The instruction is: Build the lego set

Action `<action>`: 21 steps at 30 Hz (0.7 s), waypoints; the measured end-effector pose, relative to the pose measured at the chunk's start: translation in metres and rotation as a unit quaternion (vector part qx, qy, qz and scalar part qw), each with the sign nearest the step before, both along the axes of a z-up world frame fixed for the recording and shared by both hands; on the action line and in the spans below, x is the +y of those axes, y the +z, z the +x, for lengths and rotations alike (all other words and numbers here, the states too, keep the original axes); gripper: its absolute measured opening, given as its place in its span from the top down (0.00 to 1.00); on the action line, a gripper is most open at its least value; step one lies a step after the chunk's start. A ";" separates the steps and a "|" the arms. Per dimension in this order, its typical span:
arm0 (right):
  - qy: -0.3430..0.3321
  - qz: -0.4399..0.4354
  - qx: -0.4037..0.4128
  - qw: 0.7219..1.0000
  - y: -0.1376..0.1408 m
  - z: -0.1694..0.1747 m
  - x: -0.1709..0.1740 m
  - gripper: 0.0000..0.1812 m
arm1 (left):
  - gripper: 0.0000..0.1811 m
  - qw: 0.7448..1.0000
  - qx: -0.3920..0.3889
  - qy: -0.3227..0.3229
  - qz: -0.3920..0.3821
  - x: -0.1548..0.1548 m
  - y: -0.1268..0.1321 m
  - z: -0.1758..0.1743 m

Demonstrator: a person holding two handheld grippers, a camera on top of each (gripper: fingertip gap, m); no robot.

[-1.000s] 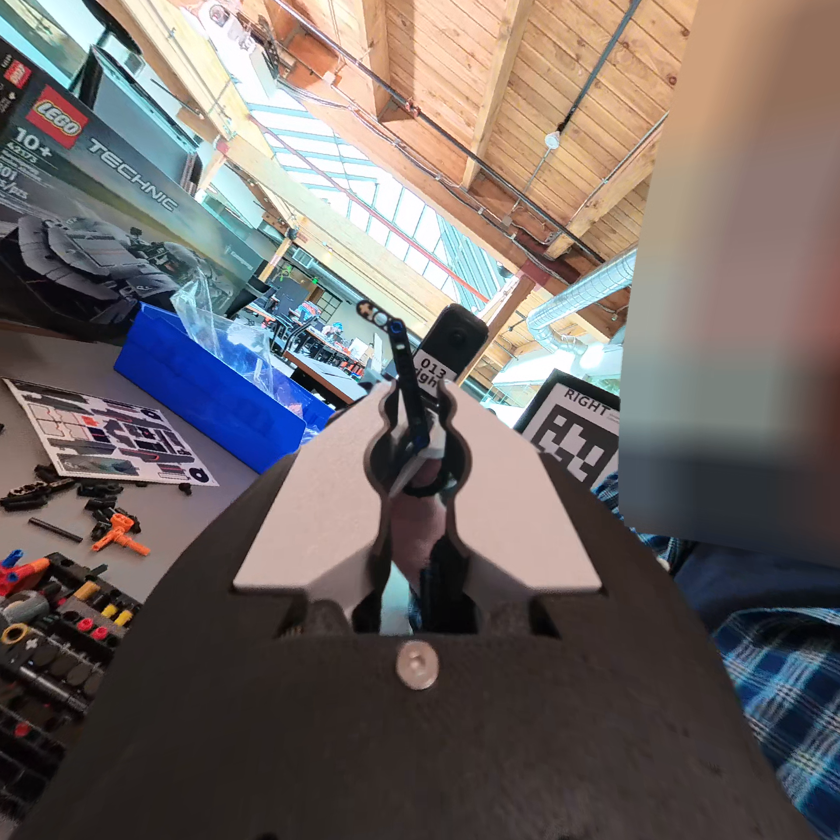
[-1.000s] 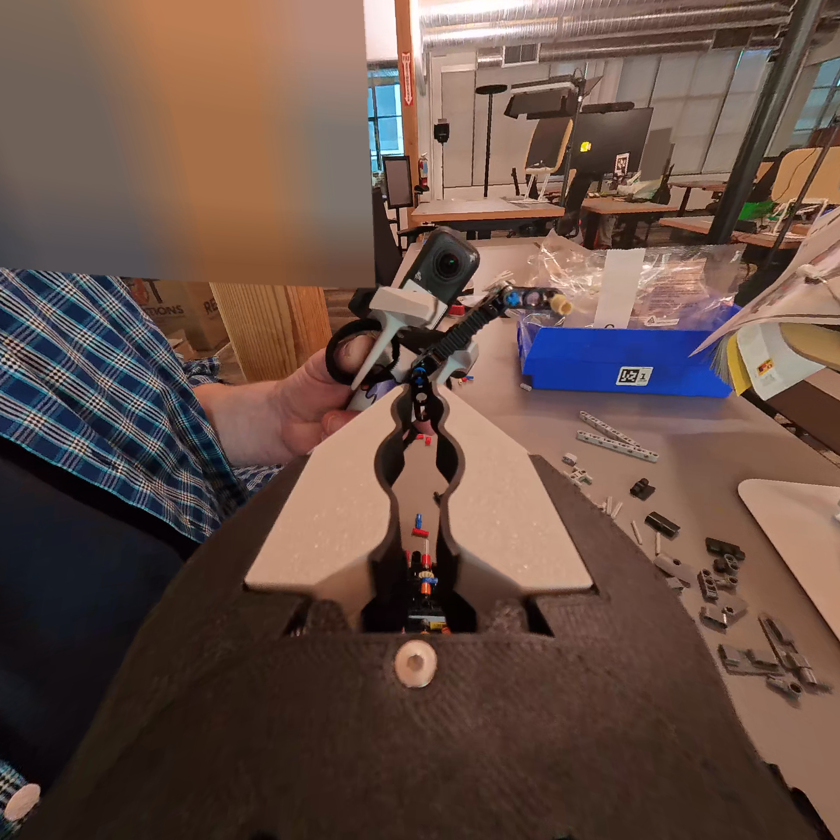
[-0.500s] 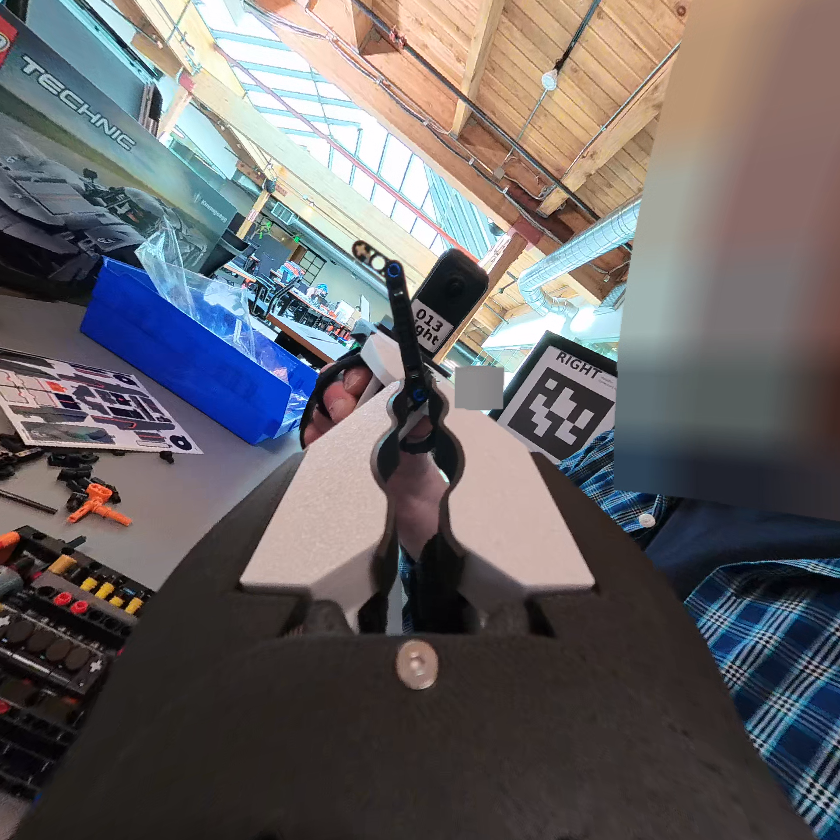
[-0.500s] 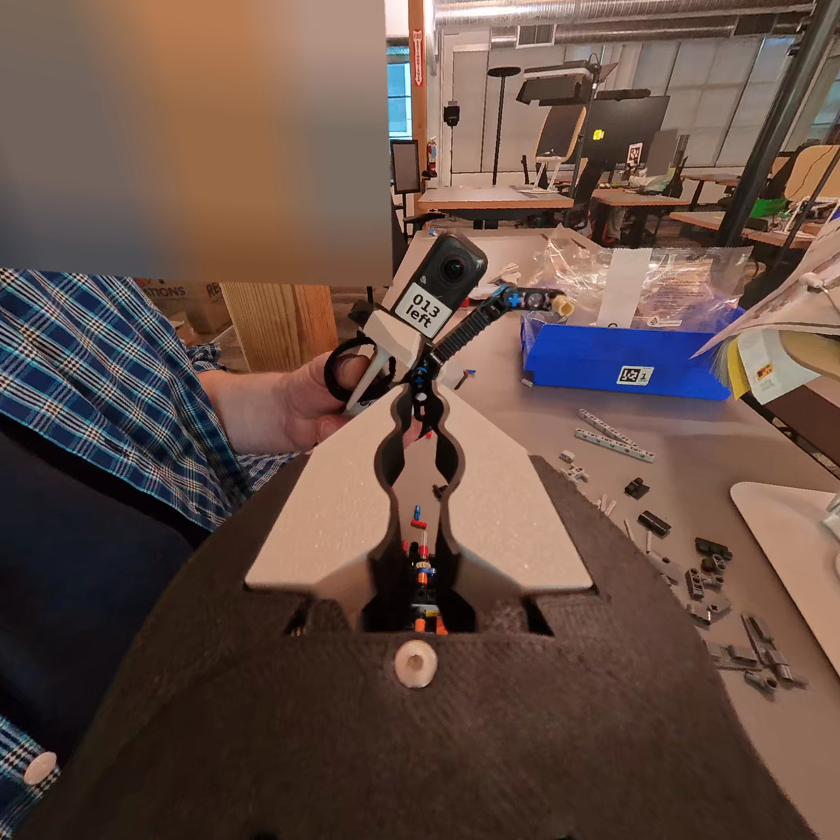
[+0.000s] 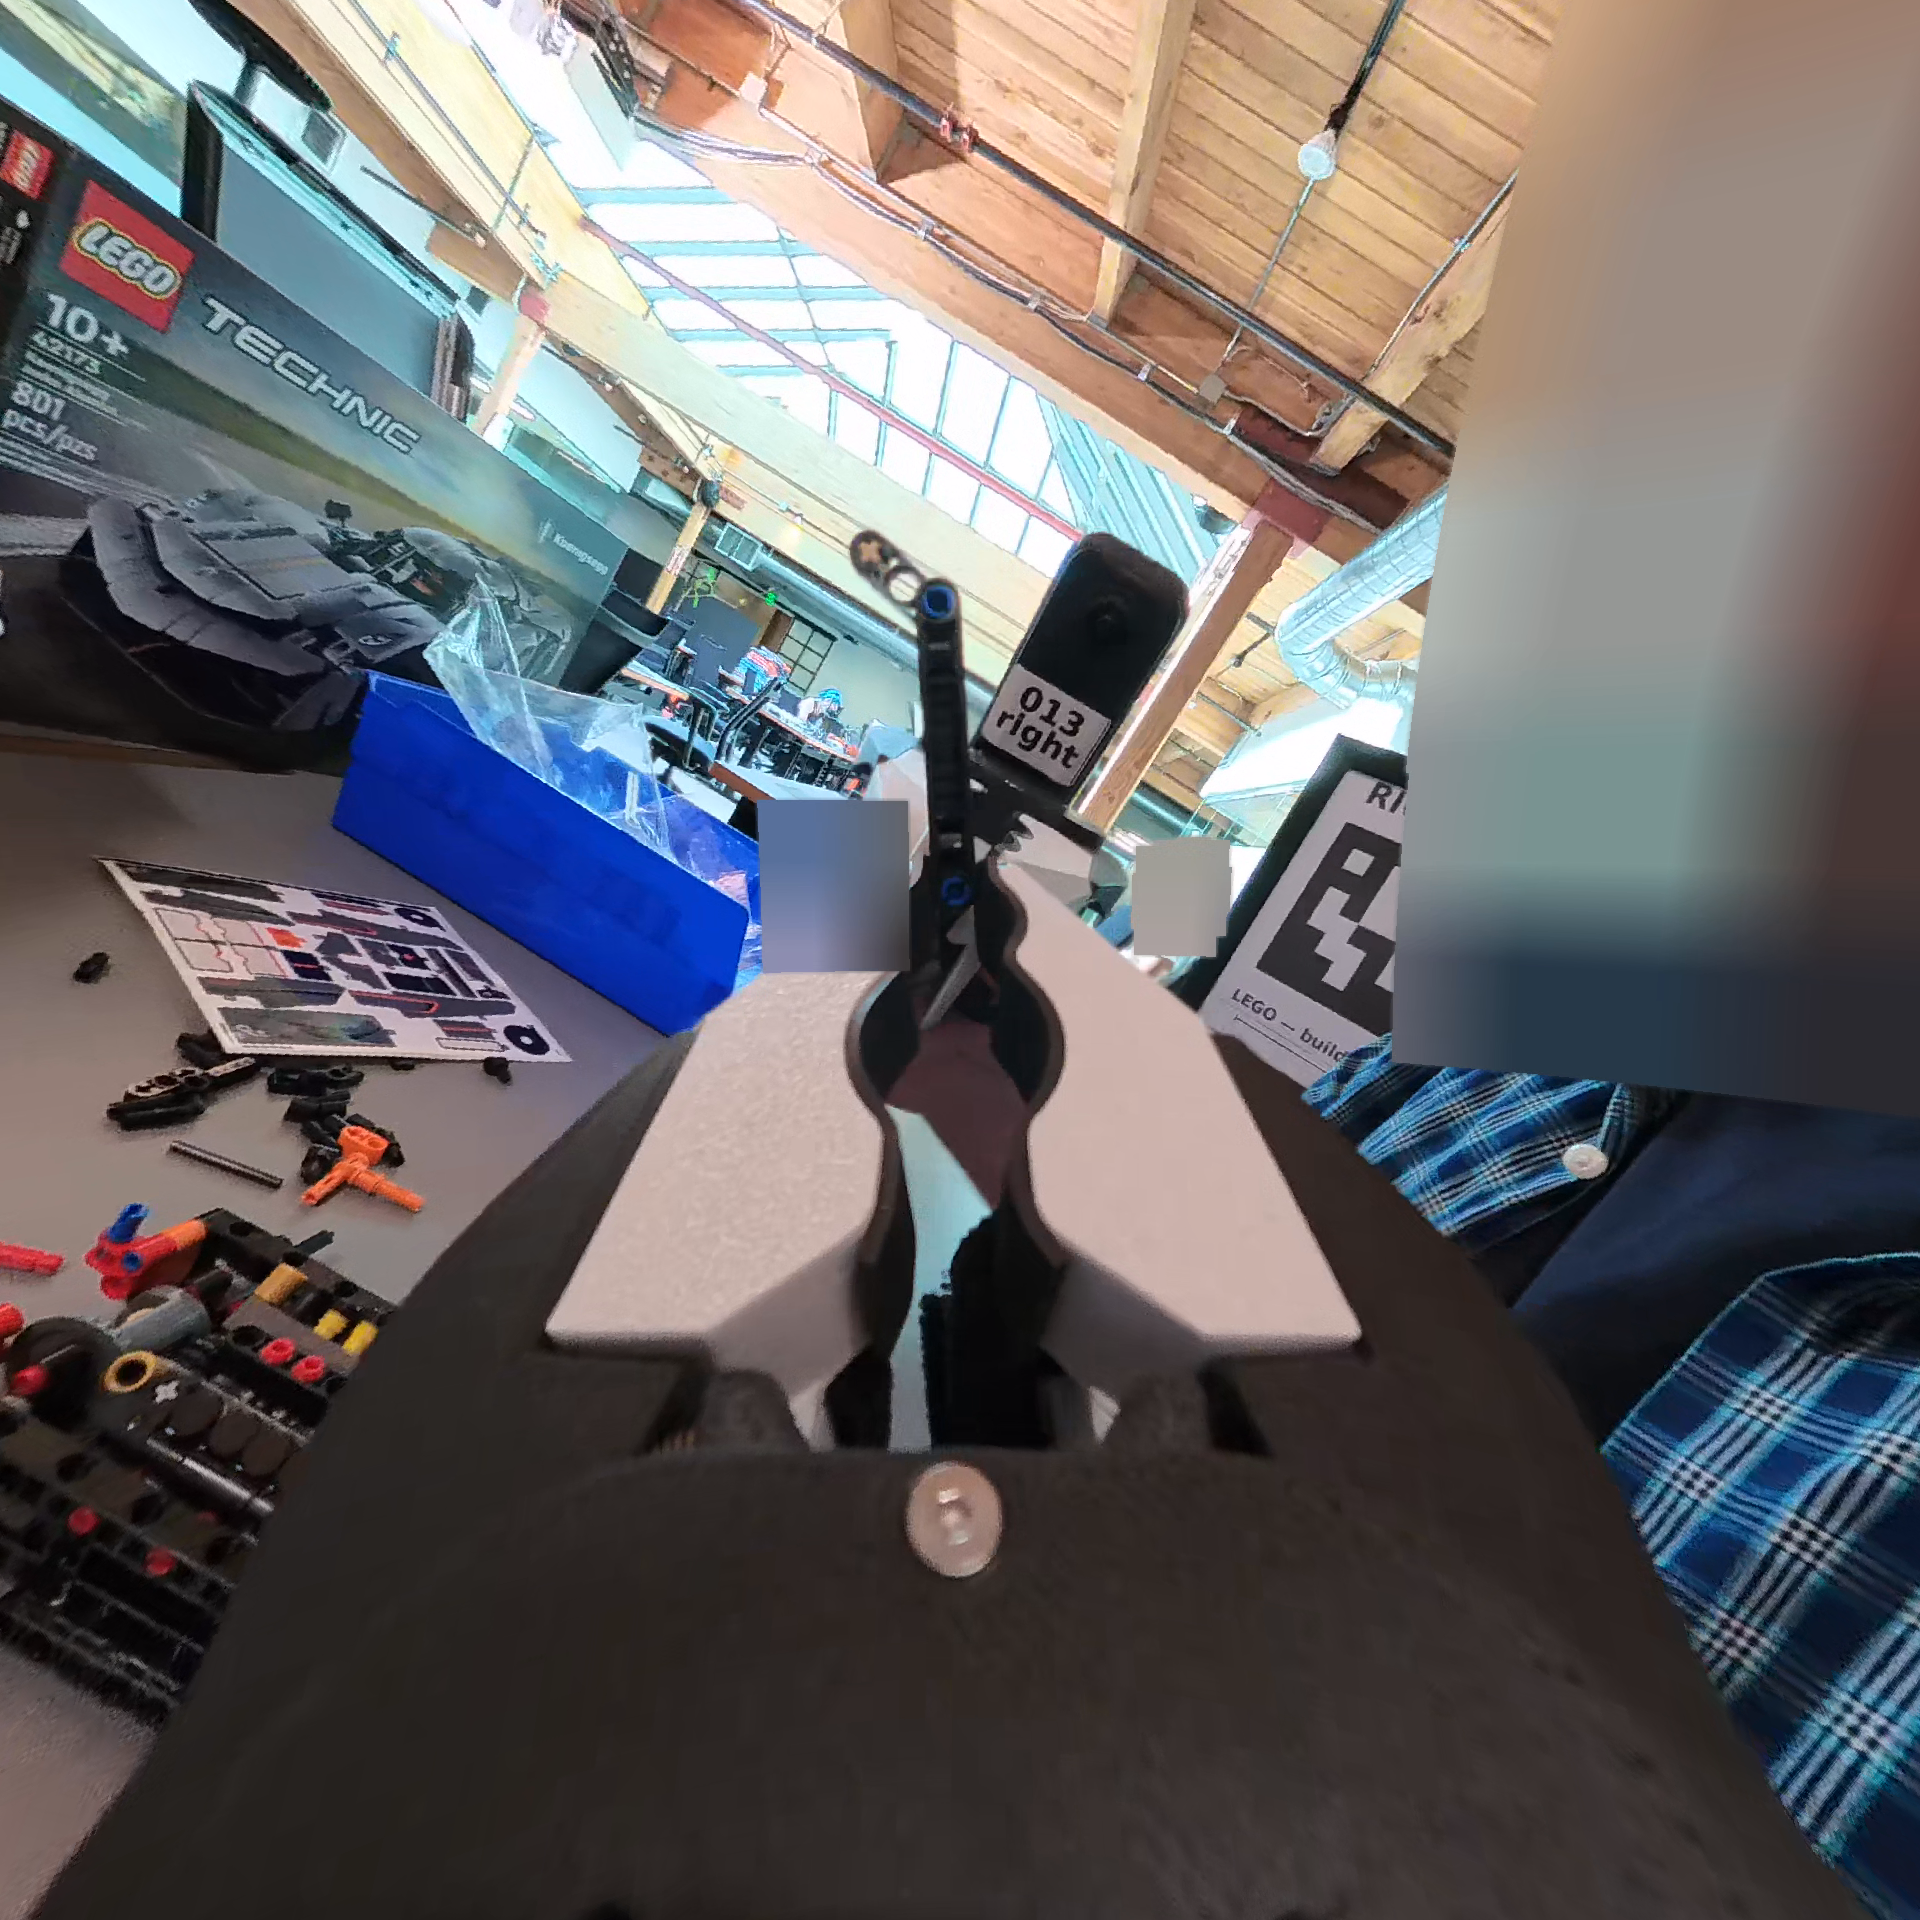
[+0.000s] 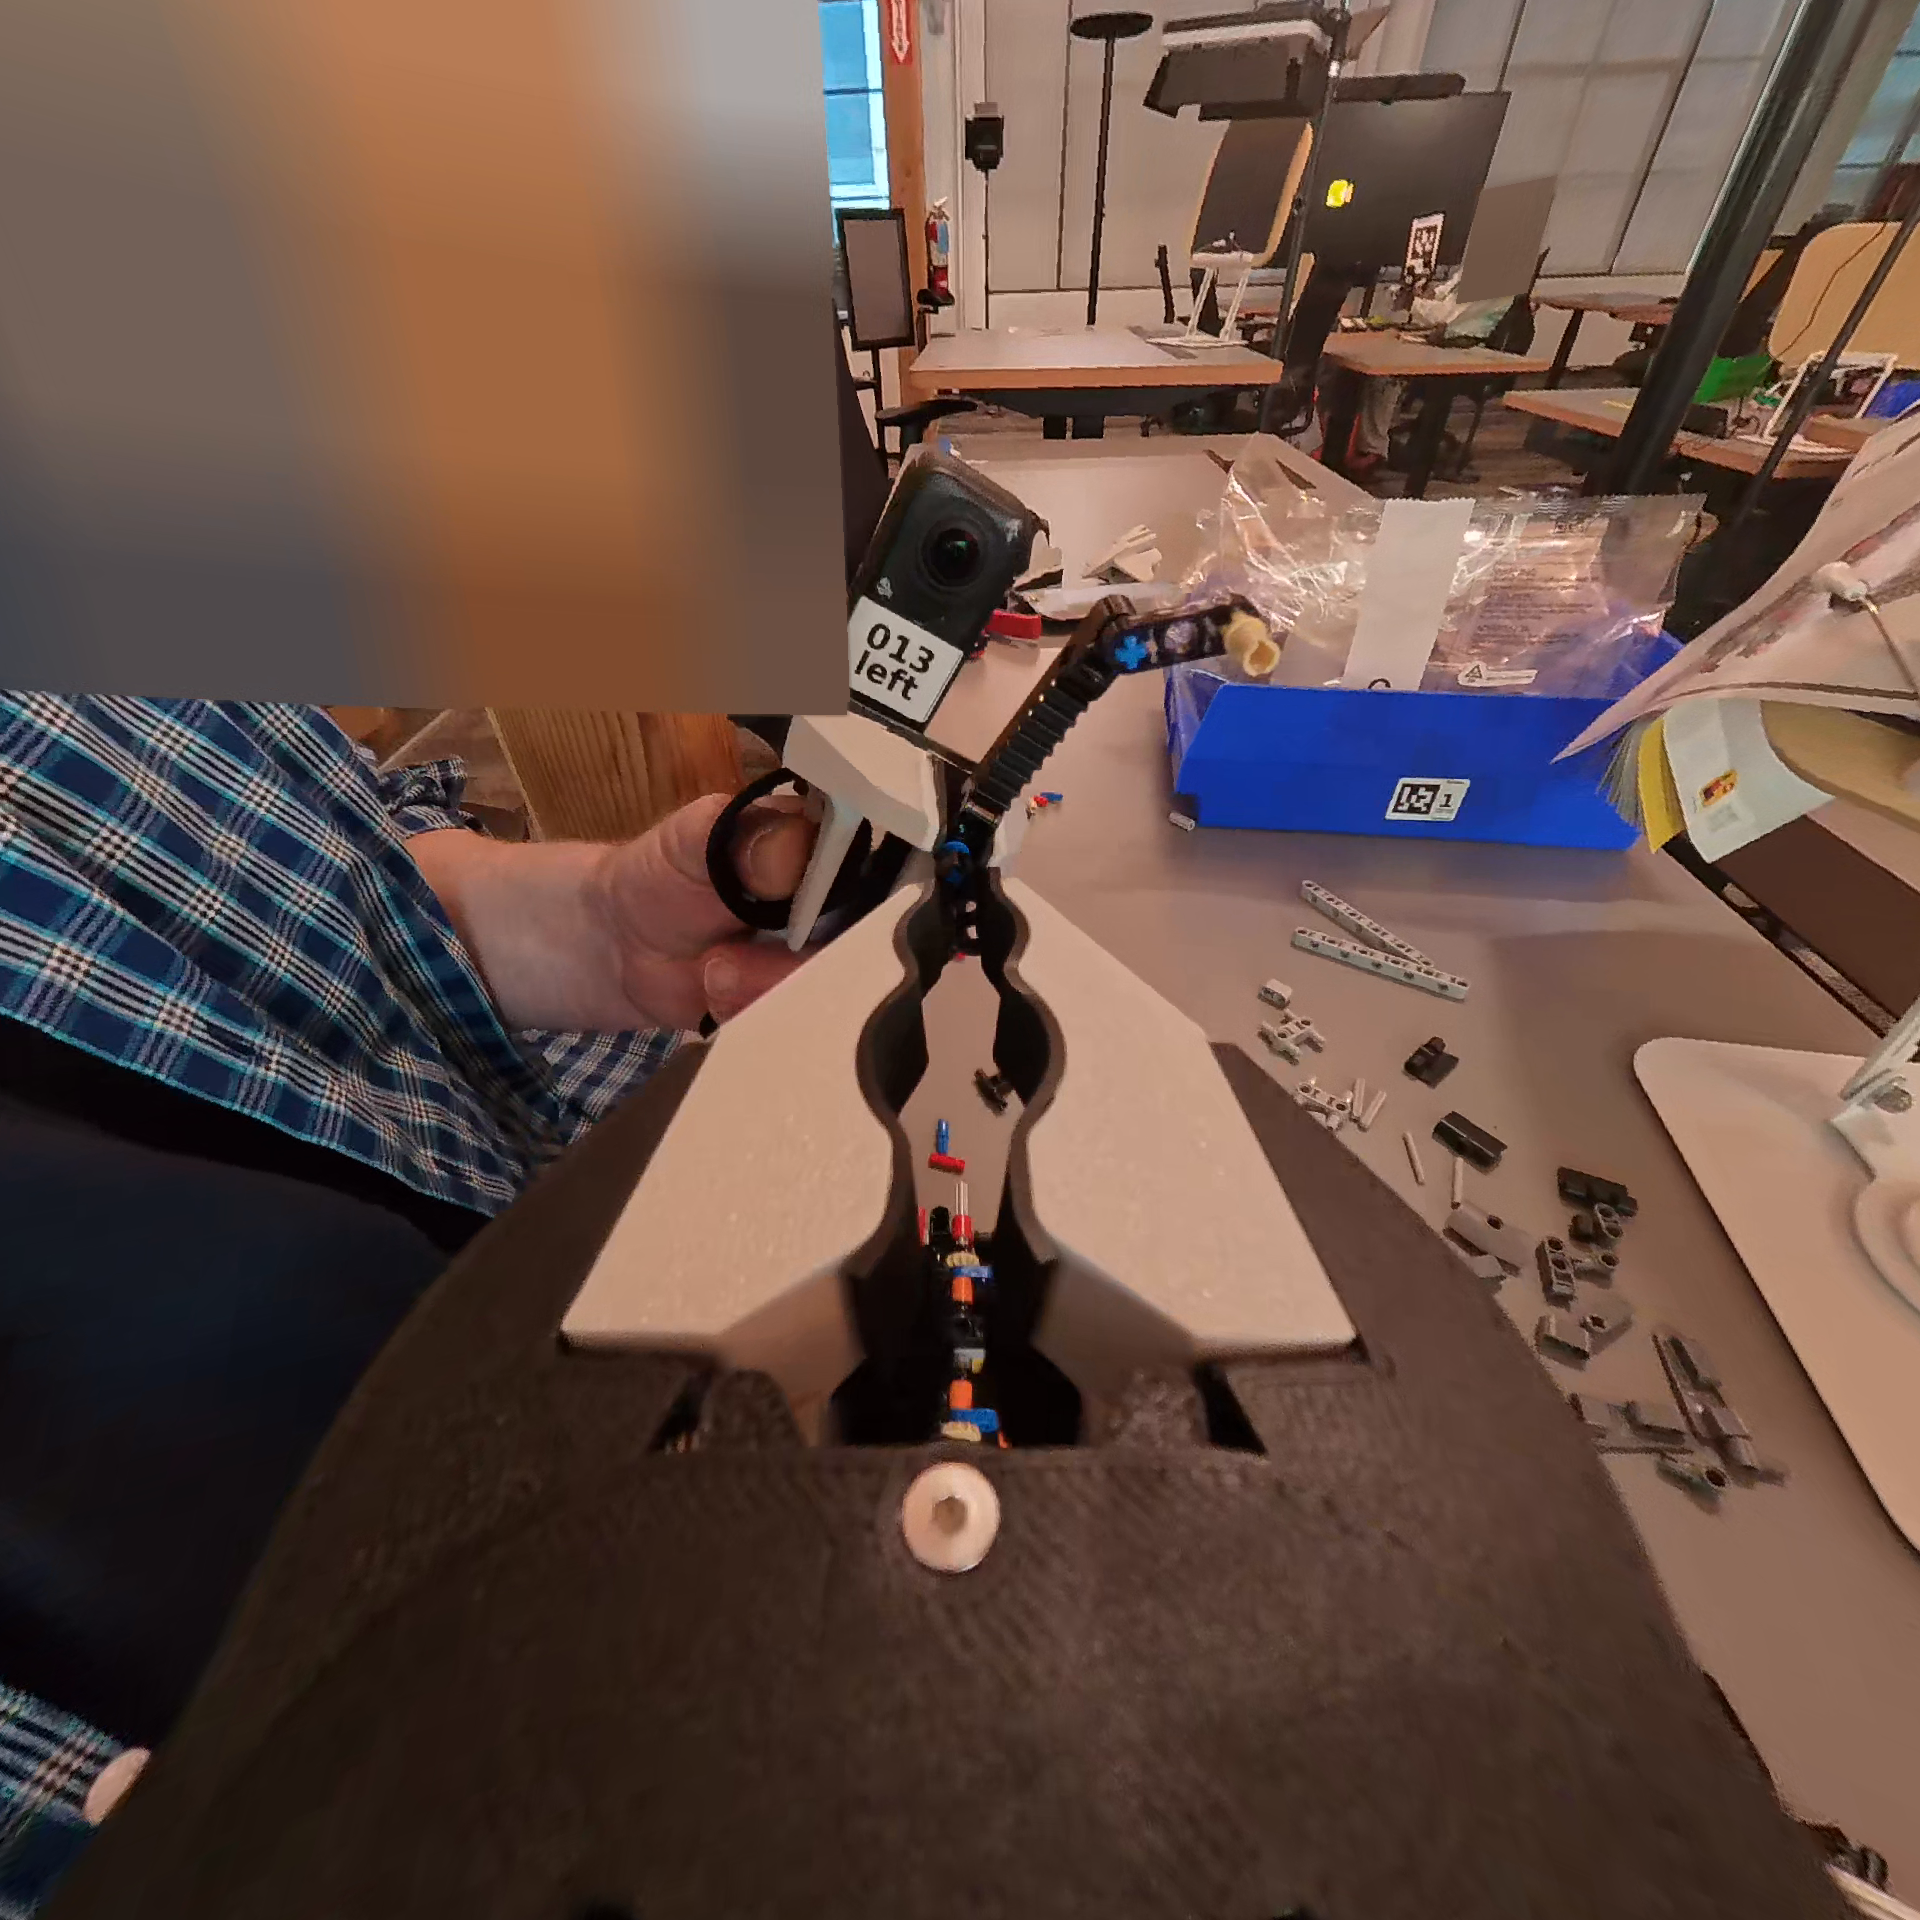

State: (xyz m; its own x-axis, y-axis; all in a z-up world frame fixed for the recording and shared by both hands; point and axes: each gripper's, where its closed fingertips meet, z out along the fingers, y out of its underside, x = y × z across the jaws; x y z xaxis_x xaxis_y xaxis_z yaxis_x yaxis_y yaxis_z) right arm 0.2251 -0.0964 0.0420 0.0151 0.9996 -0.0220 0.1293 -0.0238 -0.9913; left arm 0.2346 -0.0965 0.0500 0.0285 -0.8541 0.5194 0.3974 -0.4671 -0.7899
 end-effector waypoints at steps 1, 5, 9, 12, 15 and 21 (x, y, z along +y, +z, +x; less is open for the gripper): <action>-0.001 -0.004 0.002 1.000 0.001 -0.001 0.000 0.98 | 0.96 1.000 -0.001 0.001 0.000 0.000 0.001 -0.001; -0.014 0.014 0.009 1.000 0.003 -0.002 0.001 0.98 | 0.96 1.000 -0.001 0.003 -0.003 0.002 0.002 -0.003; -0.005 0.010 0.041 0.999 0.008 -0.001 -0.002 0.96 | 0.96 1.000 0.002 -0.003 0.008 0.000 0.007 -0.002; -0.006 0.015 0.048 0.999 0.009 0.000 -0.003 0.96 | 0.96 1.000 -0.005 -0.007 0.006 -0.001 0.009 -0.002; 0.004 0.013 0.064 0.998 0.013 0.003 -0.006 0.96 | 0.96 1.000 -0.009 -0.013 0.015 -0.005 0.012 0.001; -0.005 0.020 0.070 0.997 0.016 0.008 -0.007 0.97 | 0.96 0.999 -0.022 -0.021 0.013 -0.007 0.015 0.005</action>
